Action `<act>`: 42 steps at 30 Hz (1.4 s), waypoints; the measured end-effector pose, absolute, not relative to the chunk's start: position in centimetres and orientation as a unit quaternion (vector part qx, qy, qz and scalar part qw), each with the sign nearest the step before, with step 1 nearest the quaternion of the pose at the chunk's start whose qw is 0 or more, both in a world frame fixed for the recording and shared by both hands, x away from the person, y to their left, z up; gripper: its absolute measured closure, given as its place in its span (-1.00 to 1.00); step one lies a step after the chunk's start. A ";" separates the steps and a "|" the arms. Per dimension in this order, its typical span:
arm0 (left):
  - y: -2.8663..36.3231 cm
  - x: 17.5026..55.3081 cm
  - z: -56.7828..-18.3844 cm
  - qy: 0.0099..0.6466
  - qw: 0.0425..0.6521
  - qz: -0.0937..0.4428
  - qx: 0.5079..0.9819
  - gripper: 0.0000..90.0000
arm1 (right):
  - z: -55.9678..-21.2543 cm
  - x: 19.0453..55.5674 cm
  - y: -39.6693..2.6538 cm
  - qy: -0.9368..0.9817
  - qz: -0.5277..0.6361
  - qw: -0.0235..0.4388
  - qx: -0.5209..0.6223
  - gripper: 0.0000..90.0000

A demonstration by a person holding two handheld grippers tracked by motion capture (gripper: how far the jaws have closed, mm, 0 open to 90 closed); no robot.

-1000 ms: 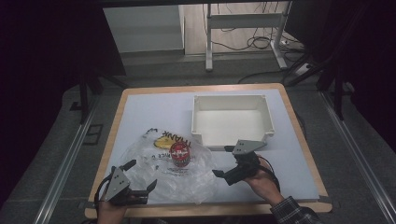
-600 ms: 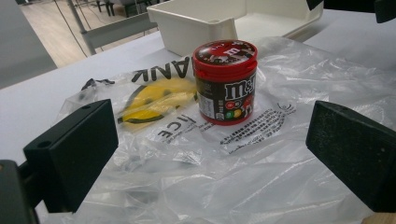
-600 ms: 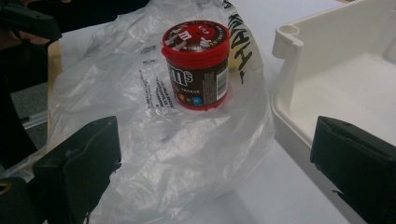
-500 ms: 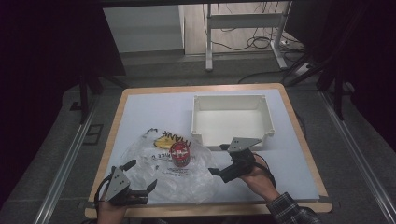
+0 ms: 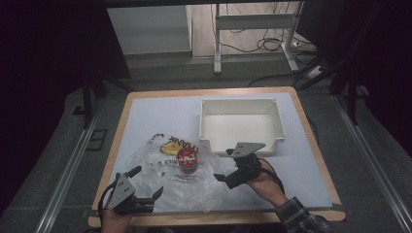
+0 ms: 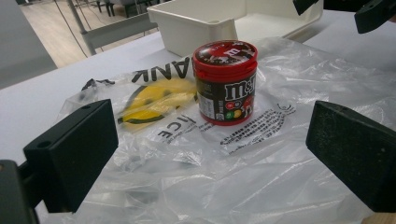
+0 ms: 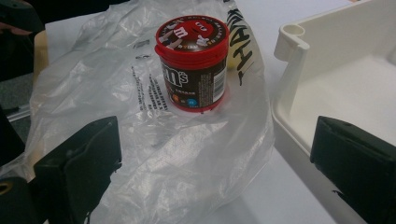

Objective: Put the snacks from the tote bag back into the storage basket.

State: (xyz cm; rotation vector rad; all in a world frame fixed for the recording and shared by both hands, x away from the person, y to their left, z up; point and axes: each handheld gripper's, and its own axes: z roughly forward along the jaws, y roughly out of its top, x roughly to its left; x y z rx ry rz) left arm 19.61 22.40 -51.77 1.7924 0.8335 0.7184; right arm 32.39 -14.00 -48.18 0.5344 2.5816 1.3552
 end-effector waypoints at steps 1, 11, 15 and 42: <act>22.4 19.6 -51.8 0.344 0.496 0.297 0.740 -0.95 | -48.2 32.4 -13.9 0.869 0.453 0.091 0.179 -0.95; 22.5 19.6 -51.7 0.348 0.508 0.291 0.732 -0.96 | -48.2 32.9 -13.1 0.877 0.437 0.094 0.175 -0.95; 22.5 19.6 -51.7 0.348 0.507 0.291 0.733 -0.96 | -48.3 33.0 -12.7 0.880 0.433 0.090 0.174 -0.95; 22.4 19.6 -51.8 0.346 0.496 0.297 0.739 -0.95 | -48.7 34.2 -9.8 0.891 0.414 0.049 0.182 -0.95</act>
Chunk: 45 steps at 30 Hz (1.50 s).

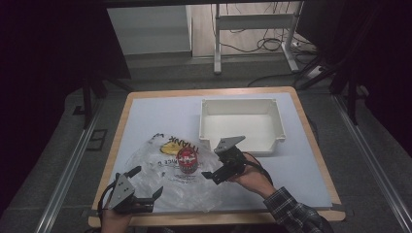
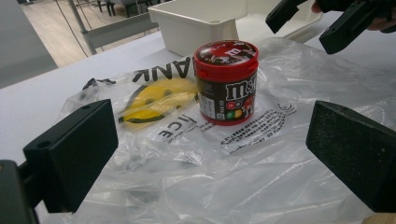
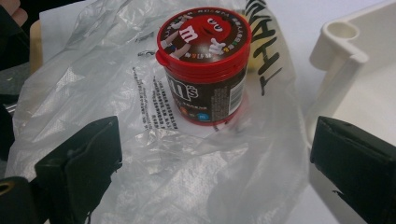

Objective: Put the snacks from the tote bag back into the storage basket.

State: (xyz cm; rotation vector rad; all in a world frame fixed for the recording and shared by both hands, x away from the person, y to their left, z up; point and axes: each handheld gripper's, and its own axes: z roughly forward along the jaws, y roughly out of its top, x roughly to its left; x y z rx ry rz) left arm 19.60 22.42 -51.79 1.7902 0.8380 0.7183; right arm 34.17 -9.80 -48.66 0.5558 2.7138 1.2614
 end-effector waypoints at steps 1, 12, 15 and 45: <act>22.4 19.6 -51.8 0.346 0.496 0.297 0.739 -0.95 | -48.7 34.2 -9.7 0.891 0.413 0.047 0.184 -0.95; 22.4 19.6 -51.8 0.346 0.496 0.297 0.739 -0.95 | -48.8 34.7 -8.6 0.898 0.400 0.041 0.181 -0.95; 22.4 19.6 -51.8 0.346 0.496 0.297 0.739 -0.95 | -48.7 34.8 -8.2 0.900 0.397 0.042 0.176 -0.95; 22.4 19.6 -51.8 0.345 0.495 0.298 0.740 -0.95 | -49.4 35.9 -3.1 0.938 0.313 0.040 0.147 -0.93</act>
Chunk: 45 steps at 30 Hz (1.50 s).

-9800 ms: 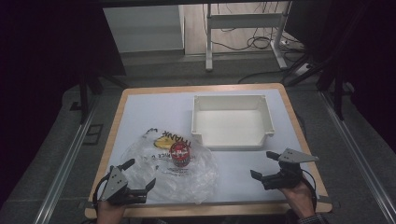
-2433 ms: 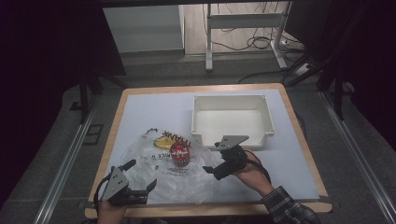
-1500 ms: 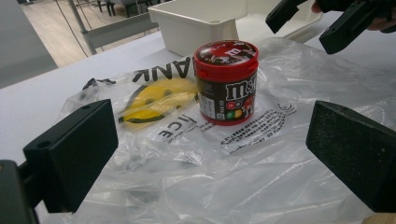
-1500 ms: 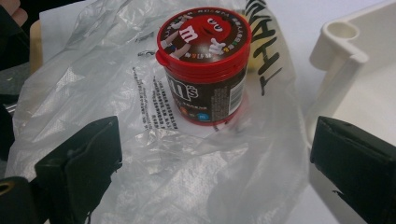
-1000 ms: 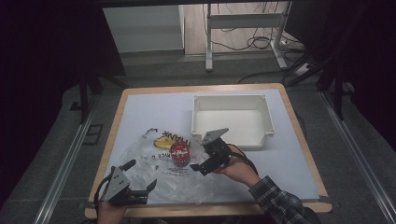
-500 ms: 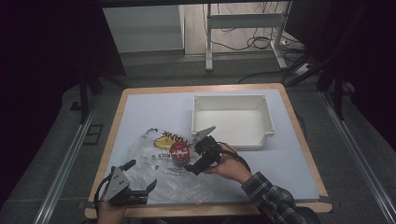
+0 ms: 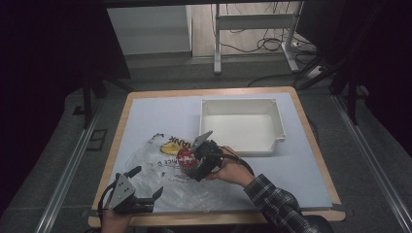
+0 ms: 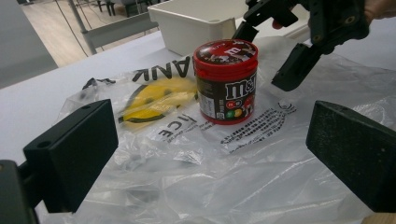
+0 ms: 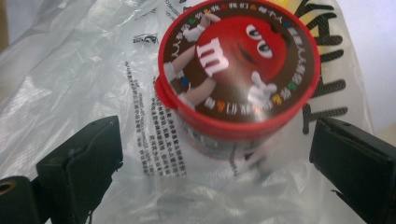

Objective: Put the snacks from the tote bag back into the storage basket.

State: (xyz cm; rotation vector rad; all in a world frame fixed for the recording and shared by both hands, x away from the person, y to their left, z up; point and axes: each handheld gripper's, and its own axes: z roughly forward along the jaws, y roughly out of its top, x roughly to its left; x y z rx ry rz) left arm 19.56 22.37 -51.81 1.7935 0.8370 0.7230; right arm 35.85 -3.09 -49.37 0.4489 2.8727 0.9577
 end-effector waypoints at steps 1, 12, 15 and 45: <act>22.4 19.6 -51.8 0.345 0.494 0.298 0.740 -0.95 | -49.4 35.9 -2.9 0.938 0.311 0.042 0.145 -0.92; 22.4 19.6 -51.8 0.344 0.493 0.299 0.741 -0.95 | -50.2 36.6 -0.5 0.955 0.263 0.051 0.124 -0.79; 22.4 19.5 -51.8 0.344 0.493 0.299 0.741 -0.95 | -50.3 36.9 0.0 0.958 0.255 0.051 0.123 -0.75; 22.4 19.5 -51.8 0.344 0.491 0.301 0.741 -0.95 | -50.1 37.3 1.7 0.969 0.221 0.047 0.105 -0.44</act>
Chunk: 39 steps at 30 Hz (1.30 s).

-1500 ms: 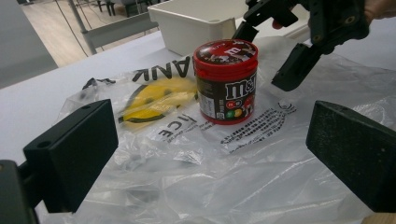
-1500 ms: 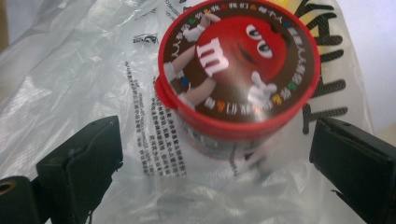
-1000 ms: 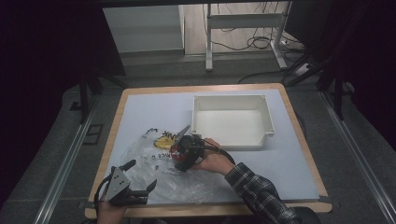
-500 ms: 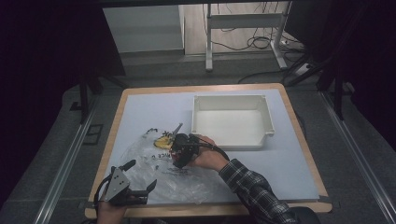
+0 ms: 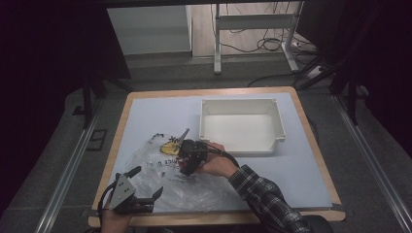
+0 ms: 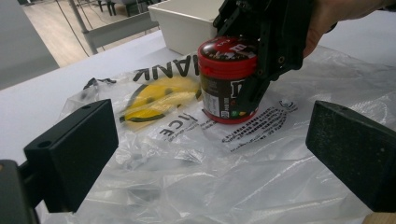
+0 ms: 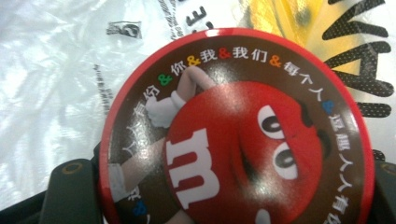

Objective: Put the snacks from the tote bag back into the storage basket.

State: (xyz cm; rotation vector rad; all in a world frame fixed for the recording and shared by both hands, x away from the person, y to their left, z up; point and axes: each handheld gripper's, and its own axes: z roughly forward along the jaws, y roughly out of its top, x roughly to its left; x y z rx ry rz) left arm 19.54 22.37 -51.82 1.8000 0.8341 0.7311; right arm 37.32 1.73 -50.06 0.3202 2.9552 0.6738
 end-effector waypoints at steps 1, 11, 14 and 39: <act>22.4 19.5 -51.8 0.344 0.492 0.301 0.741 -0.95 | -49.9 37.2 1.7 0.969 0.222 0.049 0.100 -0.44; 22.3 19.5 -51.8 0.343 0.492 0.301 0.741 -0.95 | -48.5 35.9 1.4 0.969 0.222 0.046 0.096 -0.43; 22.3 19.5 -51.8 0.342 0.492 0.301 0.741 -0.95 | -48.2 35.4 1.2 0.970 0.222 0.046 0.093 -0.43; 22.3 19.5 -51.8 0.341 0.490 0.302 0.743 -0.95 | -46.6 35.1 -2.8 0.965 0.238 0.050 0.101 -0.43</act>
